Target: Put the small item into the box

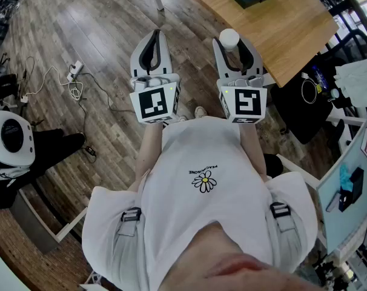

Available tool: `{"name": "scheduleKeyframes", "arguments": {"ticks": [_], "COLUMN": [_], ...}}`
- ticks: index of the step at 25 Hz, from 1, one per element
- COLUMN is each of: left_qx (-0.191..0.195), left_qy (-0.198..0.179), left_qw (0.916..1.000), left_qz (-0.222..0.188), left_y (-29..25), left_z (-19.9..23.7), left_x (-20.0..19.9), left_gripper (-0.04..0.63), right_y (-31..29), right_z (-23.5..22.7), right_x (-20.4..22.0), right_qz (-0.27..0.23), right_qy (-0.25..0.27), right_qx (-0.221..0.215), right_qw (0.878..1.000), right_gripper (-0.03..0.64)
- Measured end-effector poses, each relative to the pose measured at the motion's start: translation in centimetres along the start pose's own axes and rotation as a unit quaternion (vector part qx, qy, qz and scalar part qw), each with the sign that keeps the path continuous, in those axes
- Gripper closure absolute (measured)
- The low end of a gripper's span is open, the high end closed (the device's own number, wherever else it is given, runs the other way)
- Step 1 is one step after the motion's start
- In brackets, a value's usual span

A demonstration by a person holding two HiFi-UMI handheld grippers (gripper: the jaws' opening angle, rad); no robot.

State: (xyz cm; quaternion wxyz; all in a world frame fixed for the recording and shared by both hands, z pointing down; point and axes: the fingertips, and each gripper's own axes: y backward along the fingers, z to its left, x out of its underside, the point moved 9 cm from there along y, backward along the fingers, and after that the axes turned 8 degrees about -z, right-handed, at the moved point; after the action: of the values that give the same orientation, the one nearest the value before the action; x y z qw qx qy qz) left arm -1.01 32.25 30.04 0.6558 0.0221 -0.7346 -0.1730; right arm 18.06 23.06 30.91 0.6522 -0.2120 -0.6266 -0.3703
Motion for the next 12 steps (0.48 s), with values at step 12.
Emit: {"name": "scheduleKeyframes", "arguments": {"ticks": [12], "left_qx": [0.009], "left_qy": [-0.009], "left_qw": [0.9999], "left_qz": [-0.004], "left_y": [-1.2], "left_z": [-1.1], "left_x": [0.2], "left_gripper": [0.580], "right_y": [0.4], "right_z": [-1.7], "right_x": [0.5], "right_qz": [-0.009], "right_qy": [-0.023], "right_qx": [0.005], "right_qw": [1.000], "right_gripper": [0.437]}}
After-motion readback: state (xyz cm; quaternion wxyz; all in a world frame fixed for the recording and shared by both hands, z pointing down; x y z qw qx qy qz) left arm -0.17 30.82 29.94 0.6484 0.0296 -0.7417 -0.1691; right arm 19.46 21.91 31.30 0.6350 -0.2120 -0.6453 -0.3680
